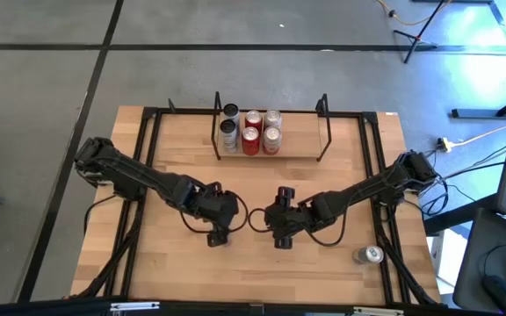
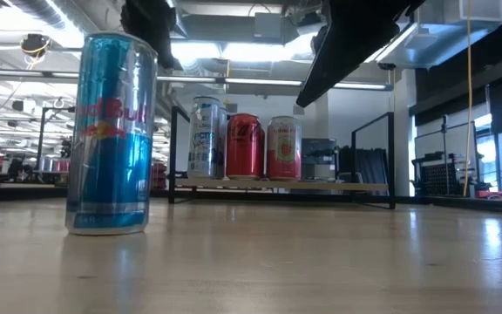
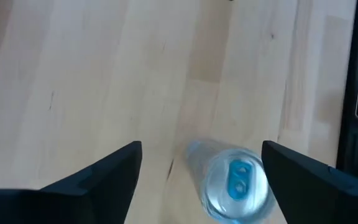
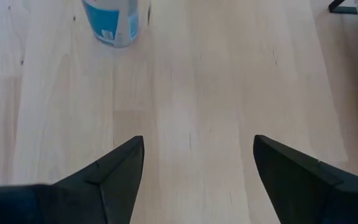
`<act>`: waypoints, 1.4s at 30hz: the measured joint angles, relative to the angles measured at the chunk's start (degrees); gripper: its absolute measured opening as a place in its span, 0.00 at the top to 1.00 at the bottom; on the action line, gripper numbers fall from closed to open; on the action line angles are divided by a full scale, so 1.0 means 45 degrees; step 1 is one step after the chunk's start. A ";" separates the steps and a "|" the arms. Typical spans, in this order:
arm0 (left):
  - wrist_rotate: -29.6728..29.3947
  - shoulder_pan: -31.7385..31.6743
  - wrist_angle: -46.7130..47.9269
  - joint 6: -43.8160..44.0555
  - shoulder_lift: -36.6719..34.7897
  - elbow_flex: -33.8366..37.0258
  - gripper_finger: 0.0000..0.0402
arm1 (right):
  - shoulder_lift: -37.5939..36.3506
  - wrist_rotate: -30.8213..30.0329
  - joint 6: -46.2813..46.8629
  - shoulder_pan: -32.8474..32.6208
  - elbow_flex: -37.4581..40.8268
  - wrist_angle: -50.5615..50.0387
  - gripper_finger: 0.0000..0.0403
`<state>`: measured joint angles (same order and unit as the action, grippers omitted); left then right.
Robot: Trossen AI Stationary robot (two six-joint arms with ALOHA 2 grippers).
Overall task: Place canned beverage on shelf
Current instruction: Put the left blue soda can on the shelf
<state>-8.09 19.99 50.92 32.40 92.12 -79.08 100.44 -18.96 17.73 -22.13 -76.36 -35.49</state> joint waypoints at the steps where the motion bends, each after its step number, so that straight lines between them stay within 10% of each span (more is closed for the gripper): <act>1: -0.0023 0.0064 0.0264 -0.0019 0.0000 -0.0168 0.20 | 0.0000 -0.0010 0.0056 0.0000 0.0000 0.0073 0.29; 9: -0.1710 0.1702 0.2045 0.0908 -0.0967 -0.1393 0.20 | 0.0000 0.1031 0.1763 0.0000 0.0000 0.1668 0.29; 20: -0.4052 0.4796 0.0614 0.5274 -0.2351 0.2117 0.20 | 0.1054 0.1442 0.0593 0.0005 0.0471 0.7583 0.29; 29: -0.4491 0.4695 -0.3477 0.5767 -0.2356 0.5073 0.20 | 0.2671 0.0837 -0.0379 0.0173 0.0466 1.1228 0.29; 42: -0.4650 0.3922 -0.3914 0.5127 -0.2356 0.5681 0.20 | 0.3981 0.0922 -0.0377 0.0540 0.0461 1.2435 0.29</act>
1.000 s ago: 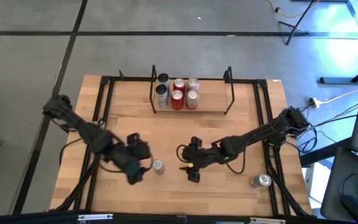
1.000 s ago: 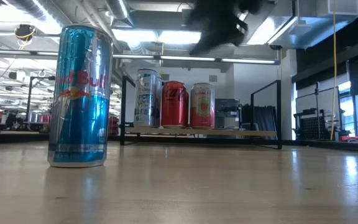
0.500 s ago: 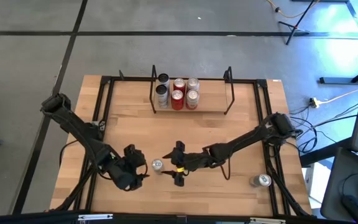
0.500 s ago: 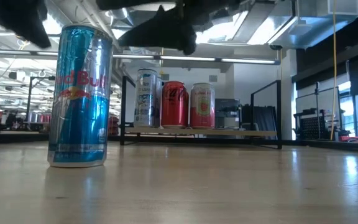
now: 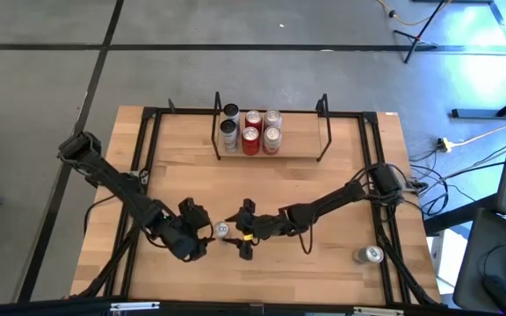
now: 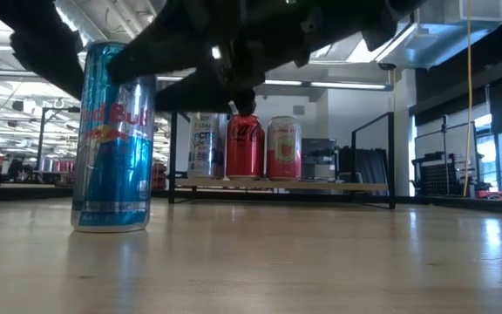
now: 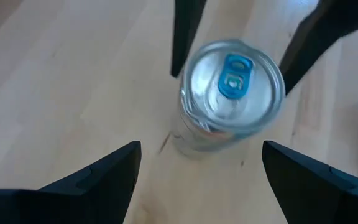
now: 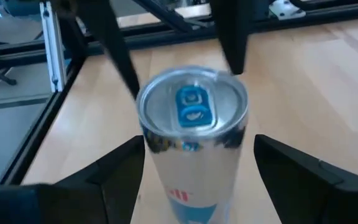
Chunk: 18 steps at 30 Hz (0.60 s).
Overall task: Place canned beverage on shelf
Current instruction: Put the left blue soda can on the shelf
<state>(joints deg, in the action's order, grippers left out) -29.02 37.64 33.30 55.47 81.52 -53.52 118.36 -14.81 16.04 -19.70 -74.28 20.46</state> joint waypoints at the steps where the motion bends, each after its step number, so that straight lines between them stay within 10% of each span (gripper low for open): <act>1: 0.0007 -0.0066 -0.0017 -0.0119 0.0000 0.0000 0.20 | 0.0002 0.0060 0.0003 -0.0006 0.0010 -0.0022 0.29; 18: 0.0013 -0.0584 -0.1173 -0.1500 0.0000 0.0000 0.20 | 0.0926 -0.0036 -0.0354 0.0089 -0.0002 0.1747 0.29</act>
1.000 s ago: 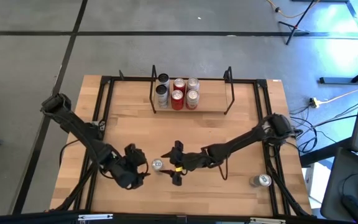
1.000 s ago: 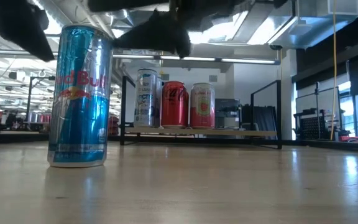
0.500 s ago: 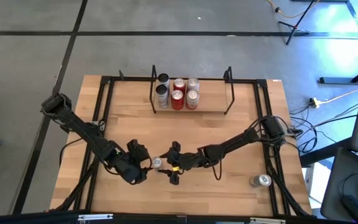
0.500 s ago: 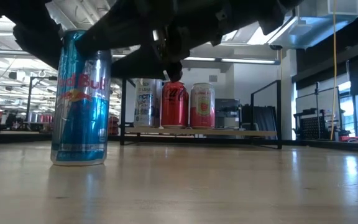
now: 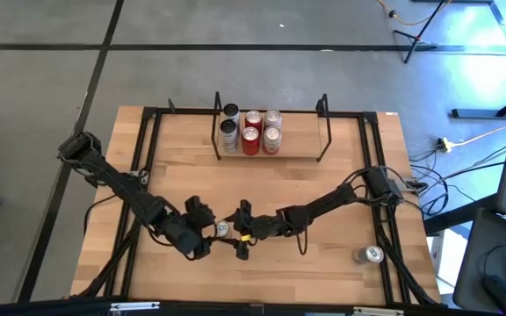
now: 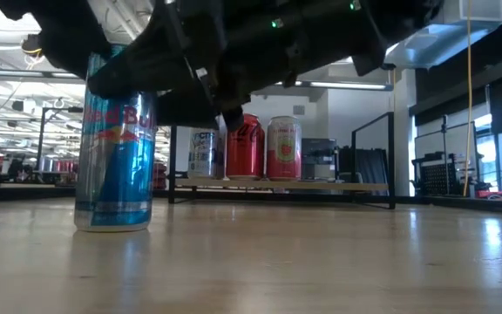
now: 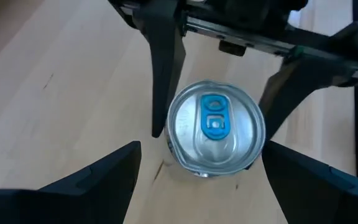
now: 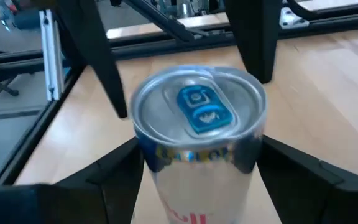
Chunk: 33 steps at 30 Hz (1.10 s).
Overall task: Place canned beverage on shelf
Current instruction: Put the left blue soda can on the shelf
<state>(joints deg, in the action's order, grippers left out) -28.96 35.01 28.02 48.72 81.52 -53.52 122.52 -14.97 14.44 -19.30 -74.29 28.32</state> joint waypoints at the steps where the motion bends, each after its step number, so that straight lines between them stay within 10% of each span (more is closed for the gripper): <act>1: 0.0013 -0.0030 0.0019 -0.0052 0.0000 0.0000 0.20 | 0.0067 0.0003 0.0002 0.0048 -0.0004 0.0122 0.29; 18: 0.0133 -0.0156 0.1444 -0.0964 -0.2258 -0.1306 0.20 | -0.0581 0.0008 0.0027 0.0584 0.0013 -0.0562 0.57; 33: -0.3826 -0.2011 0.2966 -0.1955 -0.6610 -0.1336 0.20 | -0.7946 0.0440 -0.2764 0.3218 -0.0012 -0.7068 0.57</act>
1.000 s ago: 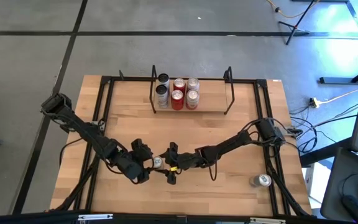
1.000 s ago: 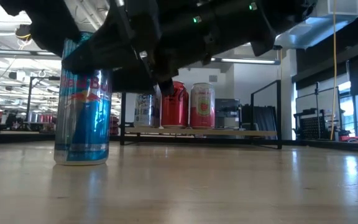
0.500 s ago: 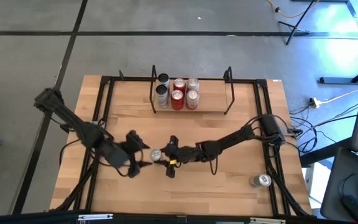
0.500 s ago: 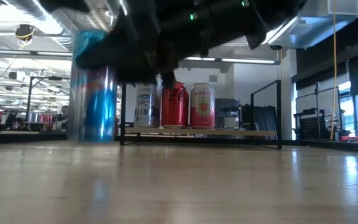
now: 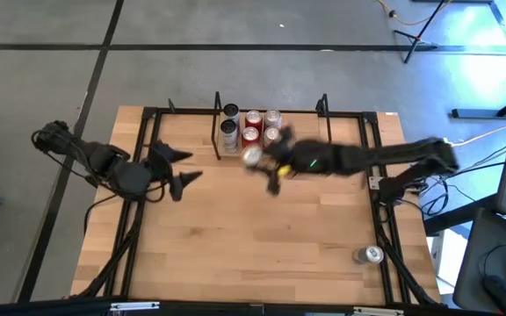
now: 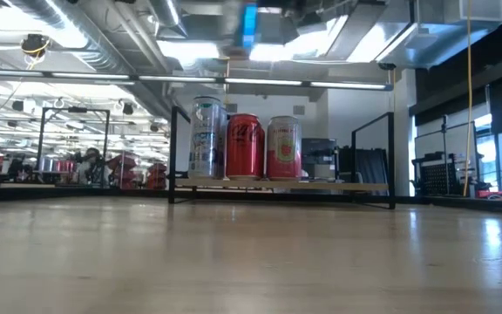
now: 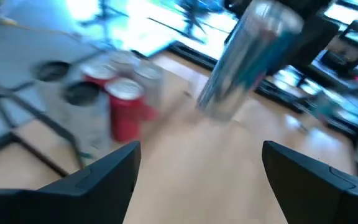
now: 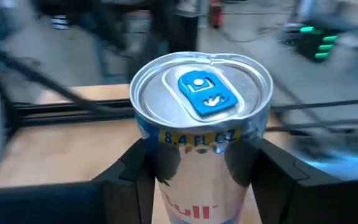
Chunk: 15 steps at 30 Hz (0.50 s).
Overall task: Place canned beverage on shelf
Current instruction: Put the left blue soda can on the shelf
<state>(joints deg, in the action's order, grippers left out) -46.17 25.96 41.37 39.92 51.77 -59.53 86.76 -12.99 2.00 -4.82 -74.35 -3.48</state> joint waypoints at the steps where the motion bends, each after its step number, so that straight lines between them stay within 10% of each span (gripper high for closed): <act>1: -0.0317 -0.0188 0.0003 0.0004 -0.0022 0.0000 0.20 | -0.0516 -0.0100 -0.0226 0.0295 0.0000 -0.0546 0.57; 15: -0.0433 -0.3557 -0.0296 0.0350 0.1314 0.0092 0.20 | -0.4789 0.0739 -0.0667 0.6179 0.4237 -0.1289 0.57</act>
<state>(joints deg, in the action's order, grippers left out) -48.12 9.95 40.04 41.50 57.68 -59.11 65.22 -9.67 -1.00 22.98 -55.28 -9.28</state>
